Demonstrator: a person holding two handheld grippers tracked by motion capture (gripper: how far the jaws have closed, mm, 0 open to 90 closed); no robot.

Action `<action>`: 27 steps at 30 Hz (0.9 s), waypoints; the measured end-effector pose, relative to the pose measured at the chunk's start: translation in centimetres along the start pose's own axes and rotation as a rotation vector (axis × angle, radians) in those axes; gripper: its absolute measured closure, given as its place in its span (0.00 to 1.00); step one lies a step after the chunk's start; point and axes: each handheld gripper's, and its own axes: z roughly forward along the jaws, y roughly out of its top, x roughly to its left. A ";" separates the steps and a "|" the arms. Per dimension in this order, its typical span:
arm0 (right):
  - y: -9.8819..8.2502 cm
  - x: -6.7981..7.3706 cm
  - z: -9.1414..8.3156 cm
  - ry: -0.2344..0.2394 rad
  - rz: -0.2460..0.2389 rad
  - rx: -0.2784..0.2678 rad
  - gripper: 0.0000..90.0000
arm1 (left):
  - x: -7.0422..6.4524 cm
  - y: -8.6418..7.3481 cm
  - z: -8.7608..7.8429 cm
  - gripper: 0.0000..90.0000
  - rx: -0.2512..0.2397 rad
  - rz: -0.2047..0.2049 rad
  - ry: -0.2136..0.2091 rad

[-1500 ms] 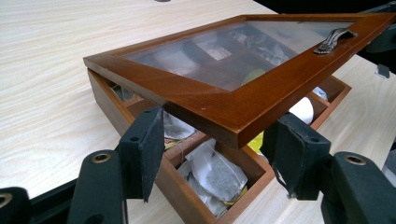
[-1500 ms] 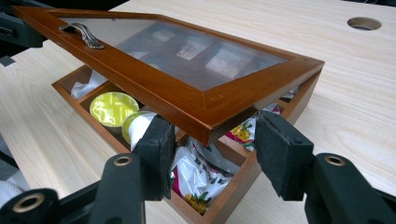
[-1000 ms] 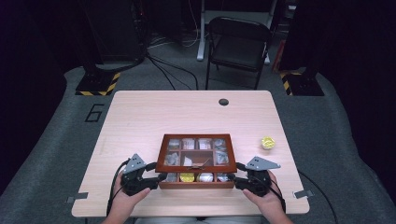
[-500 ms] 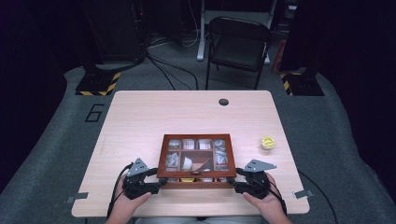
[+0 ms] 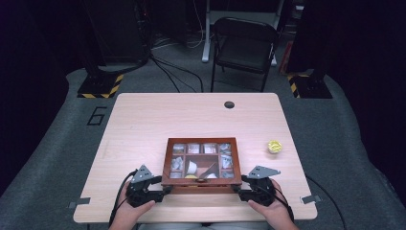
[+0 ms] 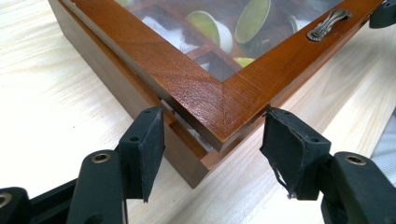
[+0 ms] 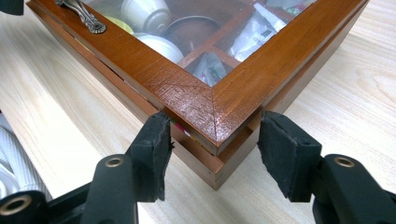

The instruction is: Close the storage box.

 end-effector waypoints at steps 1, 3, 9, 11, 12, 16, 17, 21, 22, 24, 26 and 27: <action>0.0 0.0 0.0 -0.003 -0.003 0.003 0.49 | 0.0 0.0 0.0 0.43 0.001 -0.001 -0.002; 0.0 0.1 0.0 0.002 -0.002 0.004 0.49 | 0.0 -0.1 0.0 0.43 0.007 -0.004 -0.003; -0.4 0.2 -0.1 0.006 0.000 0.018 0.48 | 0.0 -0.2 0.0 0.43 0.000 -0.029 0.002; -0.3 0.1 -0.3 0.008 0.010 0.005 0.48 | 0.0 -0.3 0.0 0.44 0.005 -0.031 0.005; -0.3 0.0 -0.4 0.009 0.015 0.000 0.48 | 0.1 -0.2 -0.1 0.43 0.003 -0.032 0.005; -0.4 -0.2 -0.5 0.011 0.030 -0.001 0.48 | 0.2 -0.2 -0.2 0.43 -0.006 -0.040 0.002; -0.3 -0.2 -0.5 0.014 0.027 -0.004 0.48 | 0.2 -0.1 -0.3 0.43 -0.009 -0.039 0.004; 0.0 -0.3 -1.0 0.018 0.045 -0.039 0.47 | 0.3 0.1 -0.6 0.43 -0.037 -0.042 0.019; 0.0 -0.4 -1.2 0.015 0.047 -0.044 0.47 | 0.4 0.1 -0.7 0.43 -0.041 -0.044 0.019; 0.1 -0.6 -1.4 0.018 0.057 -0.060 0.47 | 0.6 0.2 -0.8 0.43 -0.044 -0.043 0.024; 0.1 -0.9 -1.6 0.016 0.065 -0.068 0.47 | 0.7 0.3 -0.9 0.43 -0.047 -0.048 0.027; 0.1 -1.0 -1.6 0.012 0.068 -0.071 0.47 | 0.8 0.3 -0.9 0.42 -0.048 -0.052 0.027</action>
